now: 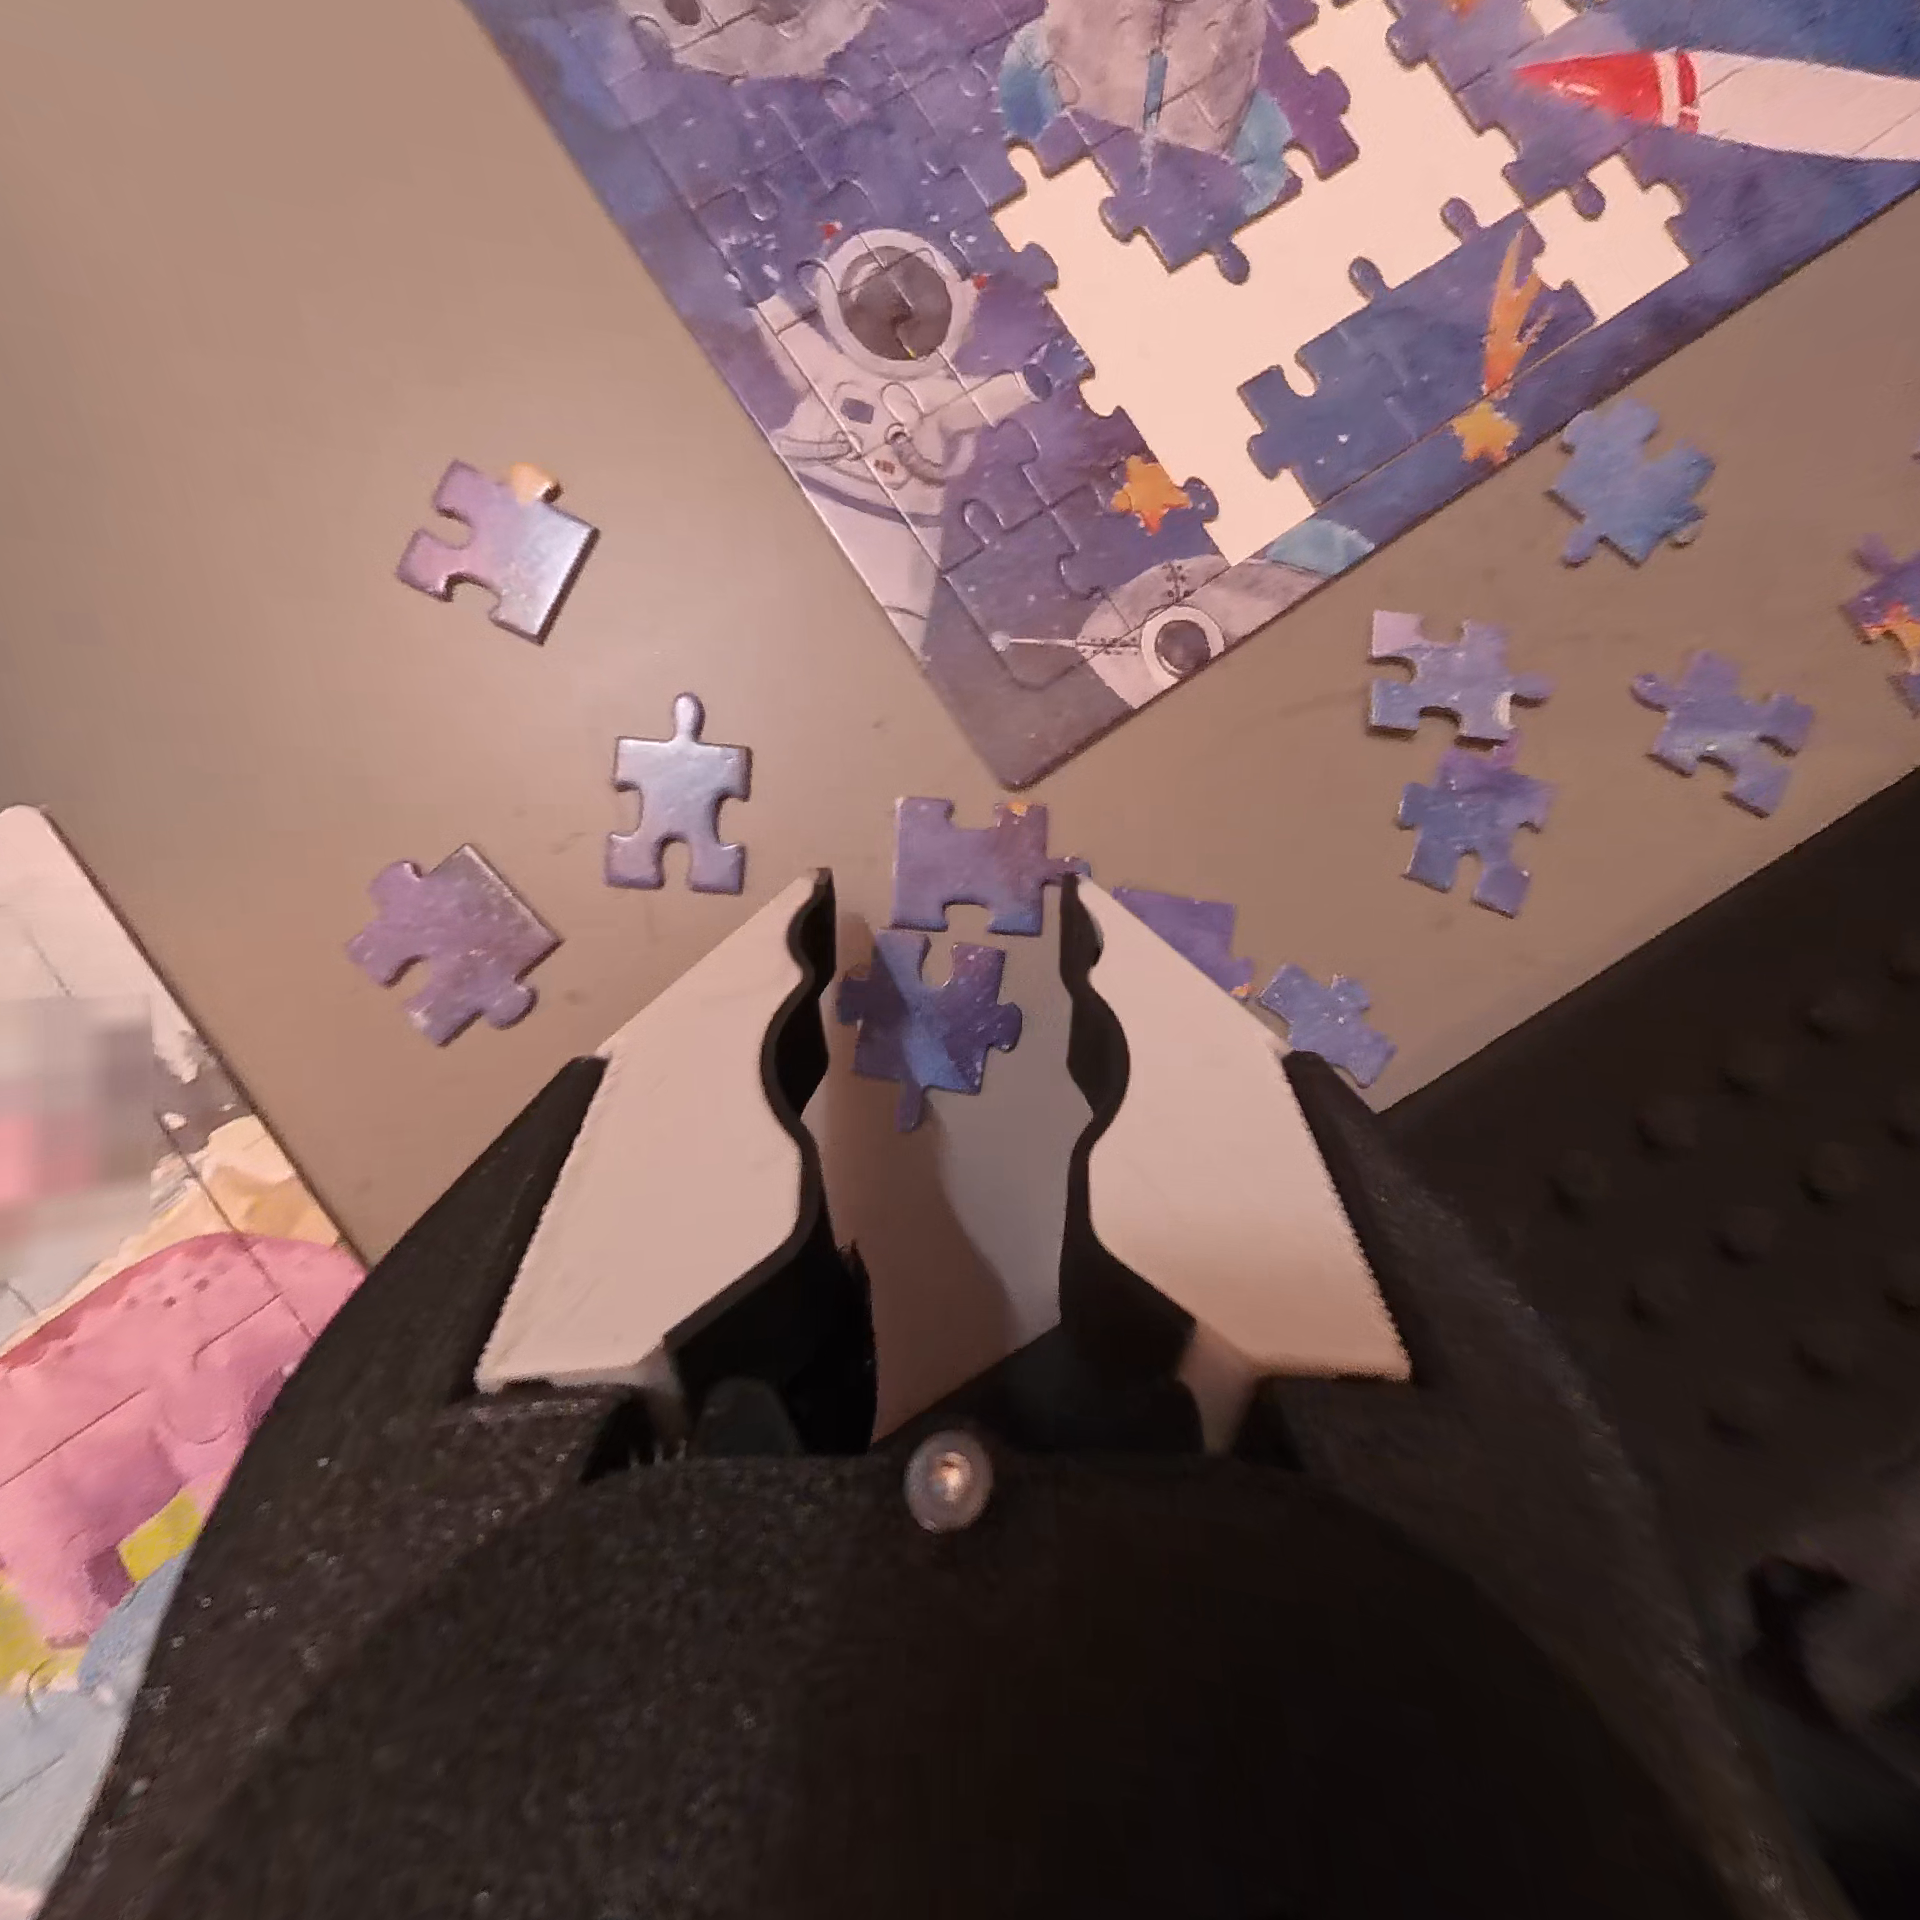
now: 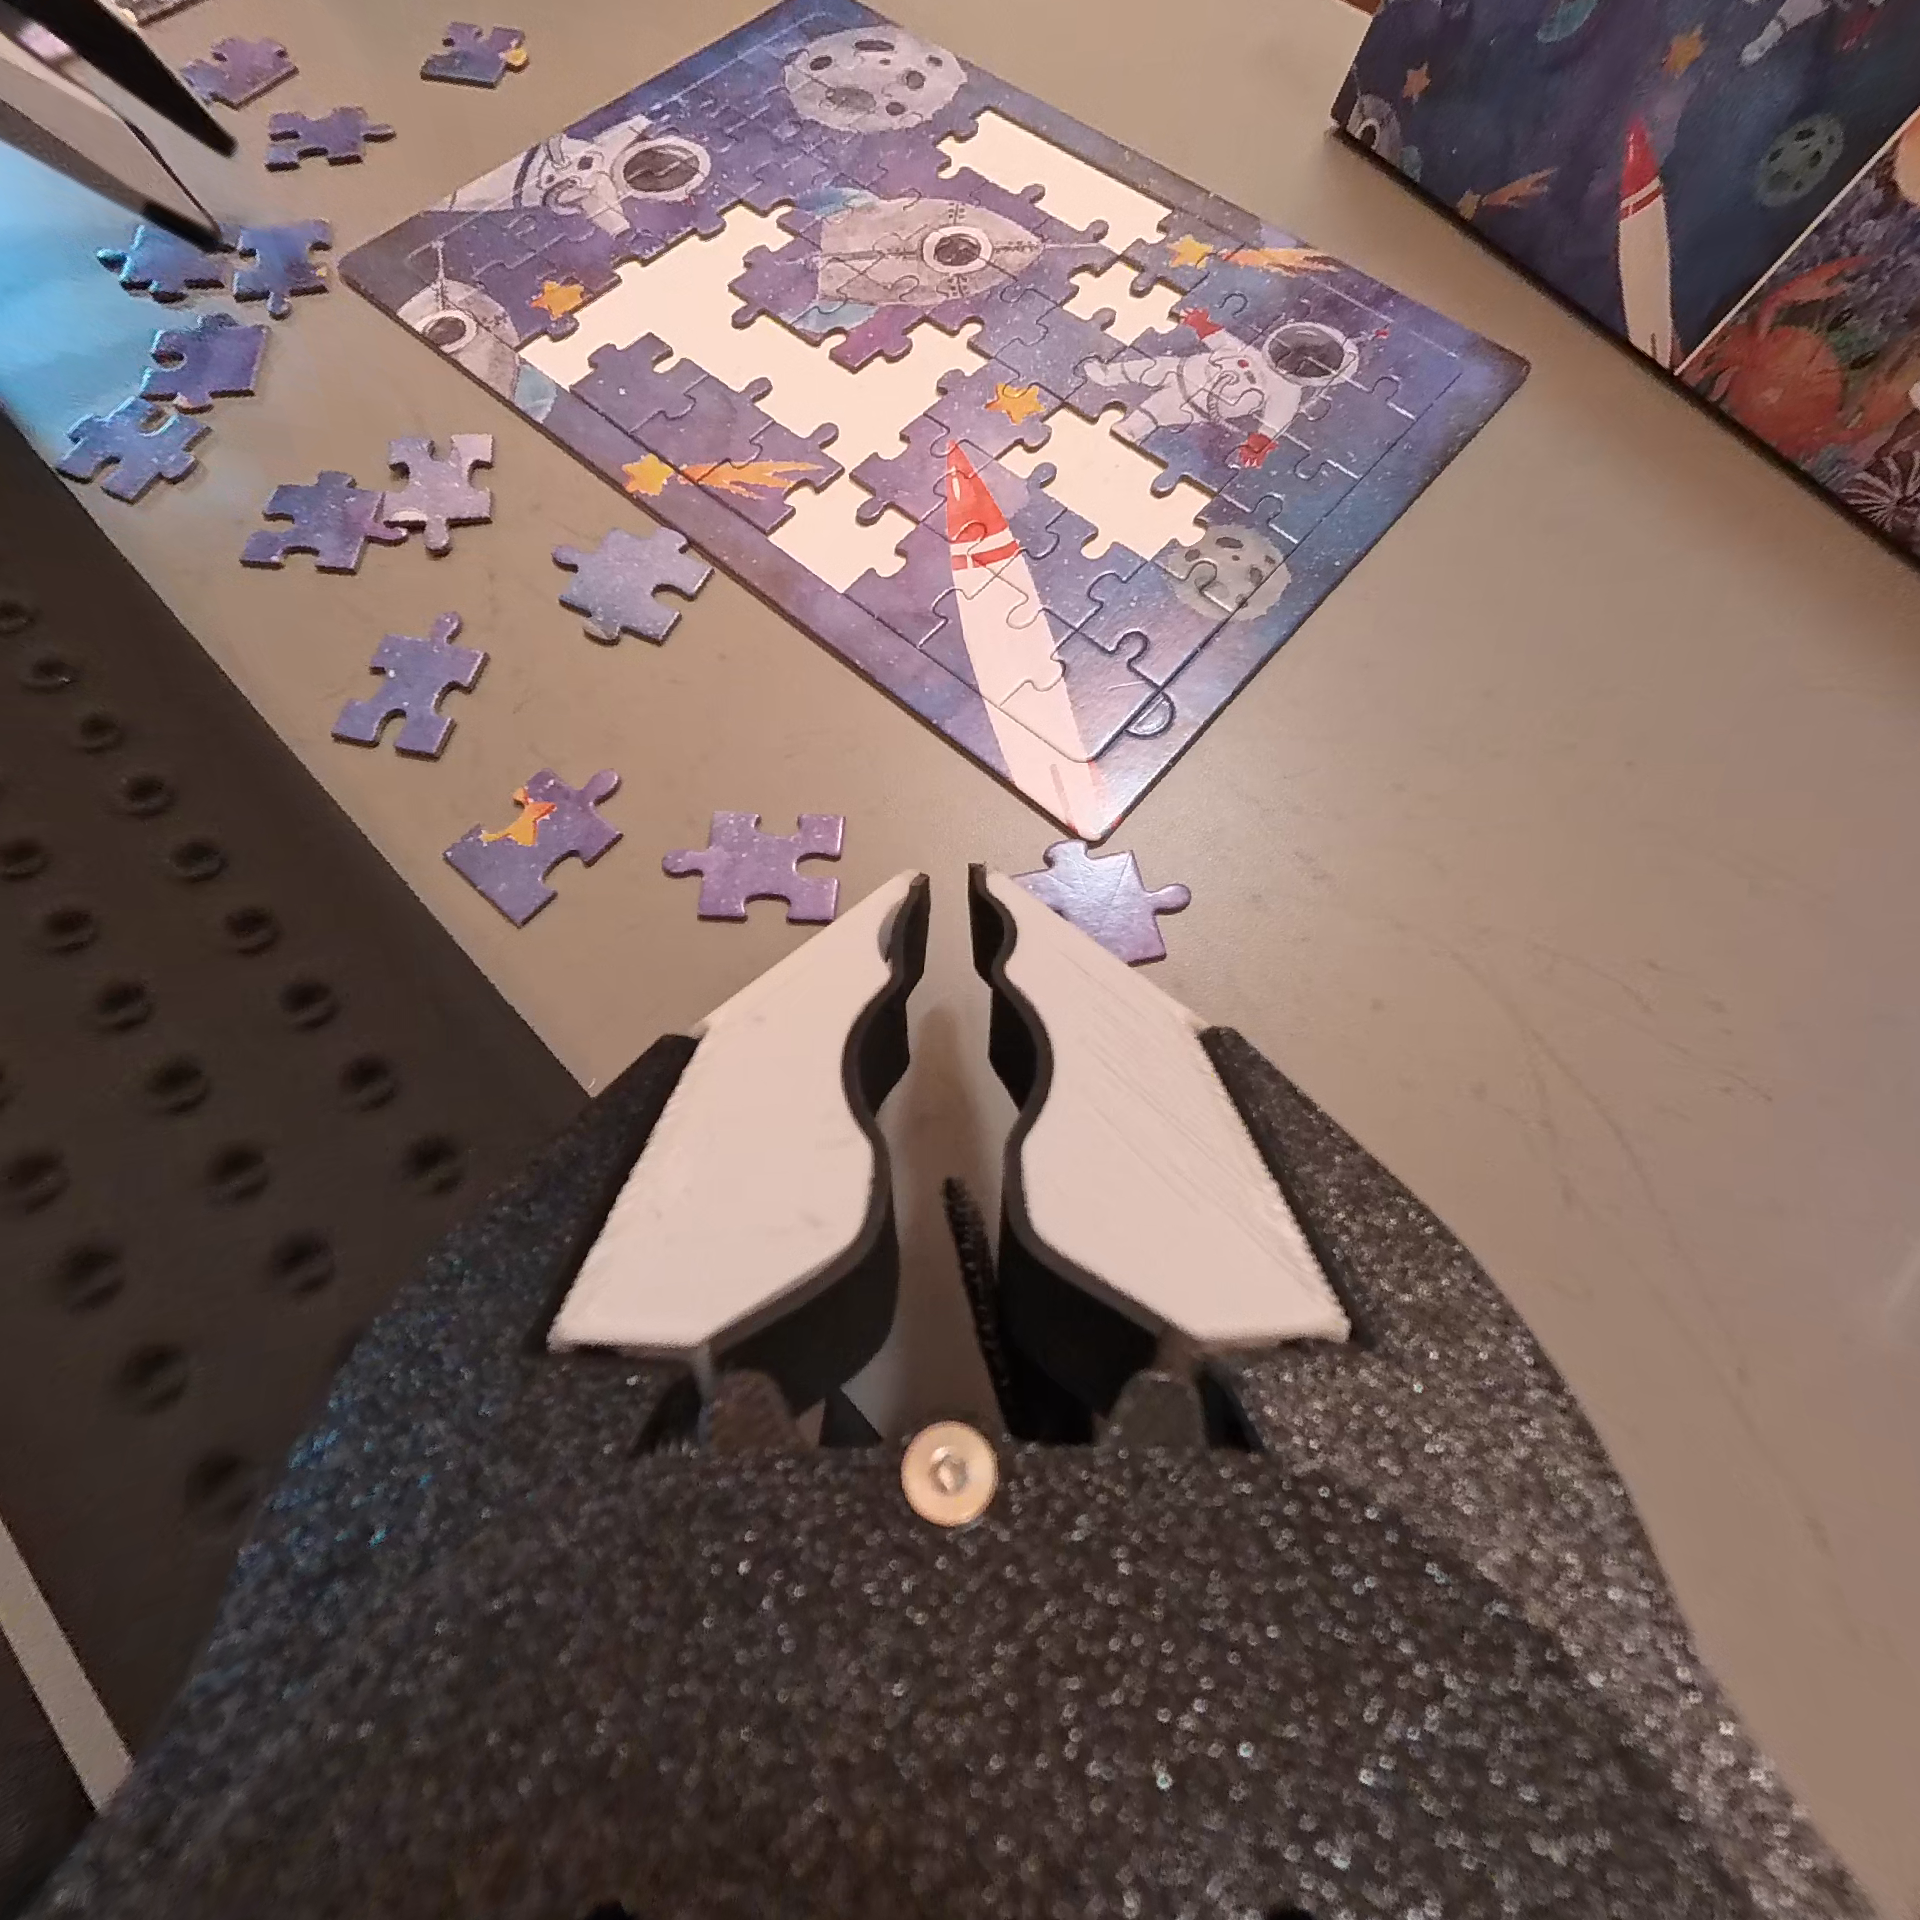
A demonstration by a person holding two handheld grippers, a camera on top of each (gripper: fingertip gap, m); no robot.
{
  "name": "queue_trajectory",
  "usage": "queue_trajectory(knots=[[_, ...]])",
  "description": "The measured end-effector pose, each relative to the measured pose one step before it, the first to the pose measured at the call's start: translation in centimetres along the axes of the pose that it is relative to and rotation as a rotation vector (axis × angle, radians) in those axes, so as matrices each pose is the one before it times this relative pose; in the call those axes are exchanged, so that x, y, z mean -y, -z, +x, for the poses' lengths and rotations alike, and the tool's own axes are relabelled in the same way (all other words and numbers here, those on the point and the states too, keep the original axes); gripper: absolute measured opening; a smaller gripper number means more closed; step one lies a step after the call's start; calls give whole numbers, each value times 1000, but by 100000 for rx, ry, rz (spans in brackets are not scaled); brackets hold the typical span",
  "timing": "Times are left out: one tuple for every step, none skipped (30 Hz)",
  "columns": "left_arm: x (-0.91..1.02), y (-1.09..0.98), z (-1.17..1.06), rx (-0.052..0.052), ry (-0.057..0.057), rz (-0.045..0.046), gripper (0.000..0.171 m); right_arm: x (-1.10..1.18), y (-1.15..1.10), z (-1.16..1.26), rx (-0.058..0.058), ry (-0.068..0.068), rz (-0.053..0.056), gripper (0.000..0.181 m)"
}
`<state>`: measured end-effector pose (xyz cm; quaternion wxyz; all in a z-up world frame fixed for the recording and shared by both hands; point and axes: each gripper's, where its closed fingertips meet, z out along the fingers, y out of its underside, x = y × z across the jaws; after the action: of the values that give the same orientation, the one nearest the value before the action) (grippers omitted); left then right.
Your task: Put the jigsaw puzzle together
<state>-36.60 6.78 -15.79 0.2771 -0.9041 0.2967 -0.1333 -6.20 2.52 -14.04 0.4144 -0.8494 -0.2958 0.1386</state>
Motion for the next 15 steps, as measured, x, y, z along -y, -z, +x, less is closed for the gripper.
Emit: queue_trajectory(knots=[[-63, -283, 77, 342, -870, -945, 43, 6, 0, 13, -29, 8, 71, 7], [-107, -249, 171, -305, -830, -1001, 43, 14, 2, 6, 19, -79, 38, 7], [-100, -207, 141, -225, -626, -801, 43, -12, -3, 12, 84, -179, -14, 7], [-67, -155, 53, 254, -463, -393, 43, -3, -19, 17, 145, -249, -58, 7], [-117, -156, 41, 201, -272, -503, 43, -7, -17, 8, 168, -321, -86, 7], [-198, -166, -36, 702, -303, -725, 43, -27, -39, 31, 249, -500, -238, 7], [8, -30, -146, 1637, -787, 746, 40, -63, -53, 36, 332, -724, -501, 7], [-31, -8, 29, 321, -203, 470, 40, -62, -44, 36, 234, -612, -582, 7], [8, 4, 9, 116, 454, 390, 39, -21, -26, -35, 278, -101, -510, 7], [25, -4, -27, 375, 458, 509, 38, 23, -46, -151, 754, 321, -631, 7], [36, 1, -50, 564, 386, 512, 31, 50, -117, -353, 1664, 740, -1326, 7], [36, -9, -27, 445, 802, 574, 31, 94, -181, -493, 1965, 1220, -2477, 7], [42, -15, -16, 585, 935, 924, 31, 288, -210, -575, 1749, 1807, -2701, 7], [15, 11, 9, 451, 678, 1126, 30, 608, -235, -664, 1658, 2363, -1898, 8], [32, 87, 43, 112, 328, 1121, 30, 930, -272, -786, 1999, 2438, -727, 9]])
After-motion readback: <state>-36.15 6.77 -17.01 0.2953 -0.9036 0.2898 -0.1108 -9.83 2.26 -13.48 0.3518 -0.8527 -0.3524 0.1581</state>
